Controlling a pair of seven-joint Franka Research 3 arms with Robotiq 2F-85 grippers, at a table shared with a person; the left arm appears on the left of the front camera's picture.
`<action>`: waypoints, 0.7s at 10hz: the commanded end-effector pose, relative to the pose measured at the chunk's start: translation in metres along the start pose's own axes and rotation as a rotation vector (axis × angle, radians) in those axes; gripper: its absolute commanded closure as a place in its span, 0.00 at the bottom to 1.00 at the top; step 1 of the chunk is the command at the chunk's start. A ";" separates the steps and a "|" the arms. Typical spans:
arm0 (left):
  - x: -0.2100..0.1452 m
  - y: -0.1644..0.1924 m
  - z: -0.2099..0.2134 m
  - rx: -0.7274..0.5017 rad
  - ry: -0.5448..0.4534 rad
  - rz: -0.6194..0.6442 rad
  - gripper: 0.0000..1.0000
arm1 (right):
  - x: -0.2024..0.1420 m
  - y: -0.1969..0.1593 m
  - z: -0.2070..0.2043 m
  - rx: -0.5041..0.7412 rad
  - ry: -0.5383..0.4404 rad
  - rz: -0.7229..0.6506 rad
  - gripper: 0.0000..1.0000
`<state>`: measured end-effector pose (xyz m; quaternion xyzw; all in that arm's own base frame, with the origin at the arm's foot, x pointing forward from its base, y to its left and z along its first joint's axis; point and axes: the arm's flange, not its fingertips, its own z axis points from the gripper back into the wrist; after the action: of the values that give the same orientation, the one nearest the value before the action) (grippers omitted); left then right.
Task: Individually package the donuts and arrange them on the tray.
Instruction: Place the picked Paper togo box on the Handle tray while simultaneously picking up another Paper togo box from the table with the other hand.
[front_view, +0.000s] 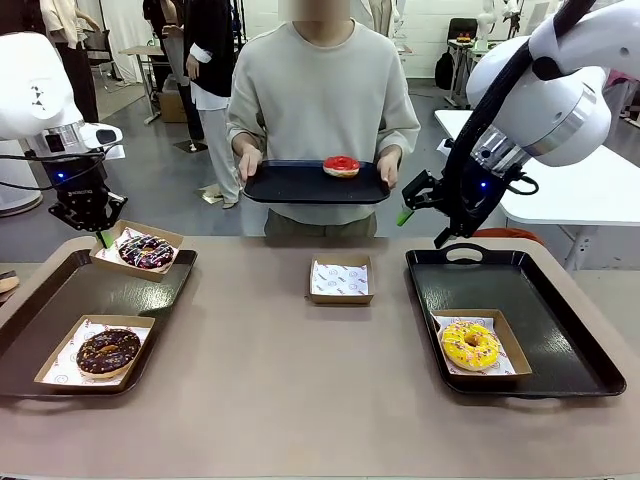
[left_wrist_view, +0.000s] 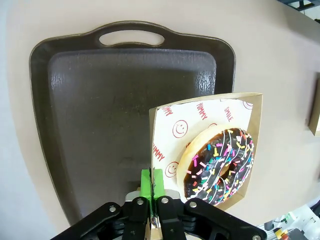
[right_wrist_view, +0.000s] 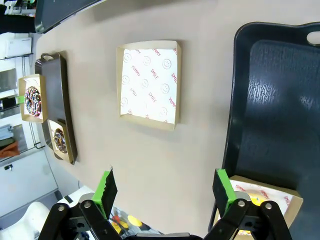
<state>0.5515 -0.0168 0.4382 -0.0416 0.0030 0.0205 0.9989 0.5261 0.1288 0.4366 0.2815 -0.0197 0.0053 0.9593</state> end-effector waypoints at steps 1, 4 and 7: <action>0.000 0.001 0.000 0.000 -0.002 0.001 0.99 | 0.001 0.001 0.000 -0.004 -0.004 0.003 0.00; 0.000 0.000 0.000 0.000 0.000 0.000 0.99 | 0.004 0.008 -0.002 -0.050 0.008 0.043 0.00; -0.003 0.013 -0.007 0.026 0.026 -0.045 0.99 | 0.029 0.043 -0.030 -0.226 0.027 0.100 0.00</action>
<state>0.5502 -0.0129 0.4332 -0.0392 0.0117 0.0148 0.9991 0.5360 0.1615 0.4377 0.2086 -0.0193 0.0595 0.9760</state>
